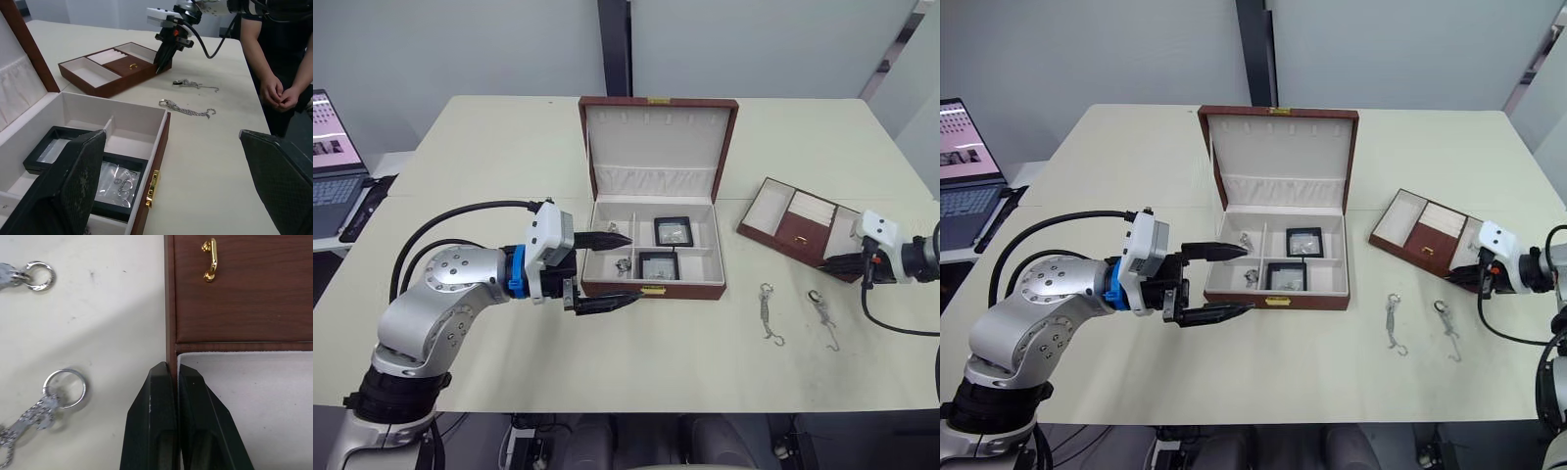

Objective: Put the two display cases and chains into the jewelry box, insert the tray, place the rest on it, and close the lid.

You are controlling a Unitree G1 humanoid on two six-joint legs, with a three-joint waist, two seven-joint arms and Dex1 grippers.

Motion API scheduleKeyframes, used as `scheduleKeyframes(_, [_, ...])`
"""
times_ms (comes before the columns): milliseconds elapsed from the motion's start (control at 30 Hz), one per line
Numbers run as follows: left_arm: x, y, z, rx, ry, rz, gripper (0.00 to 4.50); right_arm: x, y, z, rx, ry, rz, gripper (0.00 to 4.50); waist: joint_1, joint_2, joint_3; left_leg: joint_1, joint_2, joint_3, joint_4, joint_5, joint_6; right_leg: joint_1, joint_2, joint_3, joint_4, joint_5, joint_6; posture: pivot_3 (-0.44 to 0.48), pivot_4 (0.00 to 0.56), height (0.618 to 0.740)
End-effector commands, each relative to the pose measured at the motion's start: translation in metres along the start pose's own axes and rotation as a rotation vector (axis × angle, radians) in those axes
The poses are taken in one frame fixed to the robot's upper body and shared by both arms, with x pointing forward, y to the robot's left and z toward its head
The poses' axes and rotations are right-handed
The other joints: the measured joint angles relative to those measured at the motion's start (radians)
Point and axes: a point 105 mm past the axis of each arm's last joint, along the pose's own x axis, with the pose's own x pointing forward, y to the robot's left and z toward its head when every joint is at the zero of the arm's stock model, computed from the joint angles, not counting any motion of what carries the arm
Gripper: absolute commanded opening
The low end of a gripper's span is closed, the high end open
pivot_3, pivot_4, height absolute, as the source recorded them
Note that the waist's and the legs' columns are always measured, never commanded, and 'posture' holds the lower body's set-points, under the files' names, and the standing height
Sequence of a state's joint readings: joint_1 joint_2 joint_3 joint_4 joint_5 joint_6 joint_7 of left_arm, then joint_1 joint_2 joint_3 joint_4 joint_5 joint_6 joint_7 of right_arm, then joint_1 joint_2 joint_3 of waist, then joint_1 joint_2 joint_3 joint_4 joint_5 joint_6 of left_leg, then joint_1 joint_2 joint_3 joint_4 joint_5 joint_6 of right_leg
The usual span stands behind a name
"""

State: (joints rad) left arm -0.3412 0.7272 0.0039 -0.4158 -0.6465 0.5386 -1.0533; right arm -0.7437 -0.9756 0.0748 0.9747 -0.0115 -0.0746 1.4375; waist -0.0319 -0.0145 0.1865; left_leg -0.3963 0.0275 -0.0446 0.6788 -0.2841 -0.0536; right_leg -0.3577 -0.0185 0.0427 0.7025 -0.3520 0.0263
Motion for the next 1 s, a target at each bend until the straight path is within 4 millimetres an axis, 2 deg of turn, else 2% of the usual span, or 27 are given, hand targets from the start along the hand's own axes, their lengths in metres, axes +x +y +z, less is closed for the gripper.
scheduleKeyframes(33, [-0.004, 0.0, 0.001, 0.029, -0.02, 0.045, 4.5, -0.034, -0.002, 0.021, -0.061, -0.052, -0.048, 0.02, 0.001, 0.0, 0.0, 0.0, 0.0, 0.0, 0.0, 0.0, 0.0, 0.0, 0.0, 0.0, 0.0, 0.0, 0.0, 0.0, 0.15, 0.74])
scheduleKeyframes(100, [-0.008, -0.001, -0.002, 0.021, -0.022, 0.066, 4.5, -0.04, 0.007, 0.028, -0.077, -0.058, -0.037, 0.02, 0.002, 0.001, 0.0, -0.001, 0.0, -0.001, 0.0, 0.0, 0.0, -0.001, 0.0, -0.001, -0.001, 0.0, 0.0, 0.0, 0.15, 0.74])
scheduleKeyframes(333, [-0.023, -0.003, -0.01, -0.013, -0.035, 0.189, 4.5, -0.062, 0.062, 0.058, -0.18, -0.036, 0.015, 0.02, 0.001, 0.003, -0.001, -0.001, 0.0, -0.003, 0.0, -0.002, 0.004, 0.0, 0.0, -0.001, -0.001, 0.0, 0.0, 0.0, 0.15, 0.74])
scheduleKeyframes(467, [-0.029, -0.007, -0.013, -0.044, -0.051, 0.26, 4.5, -0.065, 0.089, 0.082, -0.21, -0.08, 0.065, 0.02, 0.001, 0.003, -0.001, 0.0, 0.0, -0.003, 0.0, -0.002, 0.004, 0.002, 0.0, -0.001, -0.001, 0.0, 0.0, 0.0, 0.15, 0.74])
scheduleKeyframes(567, [-0.038, -0.012, -0.021, -0.081, -0.047, 0.331, 4.5, -0.057, 0.113, 0.101, -0.261, -0.112, 0.134, 0.02, 0.0, 0.003, -0.001, 0.001, 0.001, -0.003, -0.001, -0.002, 0.004, 0.003, 0.0, -0.001, -0.002, 0.0, 0.0, 0.0, 0.15, 0.74])
scheduleKeyframes(833, [-0.06, -0.026, -0.036, -0.125, -0.032, 0.513, 4.5, -0.018, 0.129, 0.12, -0.327, -0.078, 0.184, 0.02, 0.003, 0.002, 0.0, 0.001, 0.0, -0.005, -0.001, -0.002, 0.004, 0.005, -0.001, -0.003, -0.005, 0.0, 0.001, 0.0, 0.15, 0.74])
scheduleKeyframes(1000, [-0.062, -0.028, -0.037, -0.13, -0.022, 0.53, 4.5, -0.014, 0.131, 0.125, -0.336, -0.072, 0.195, 0.02, 0.011, 0.002, 0.0, 0.0, -0.001, -0.006, -0.001, -0.002, 0.004, 0.004, -0.001, -0.004, -0.005, 0.0, 0.001, 0.0, 0.15, 0.74])
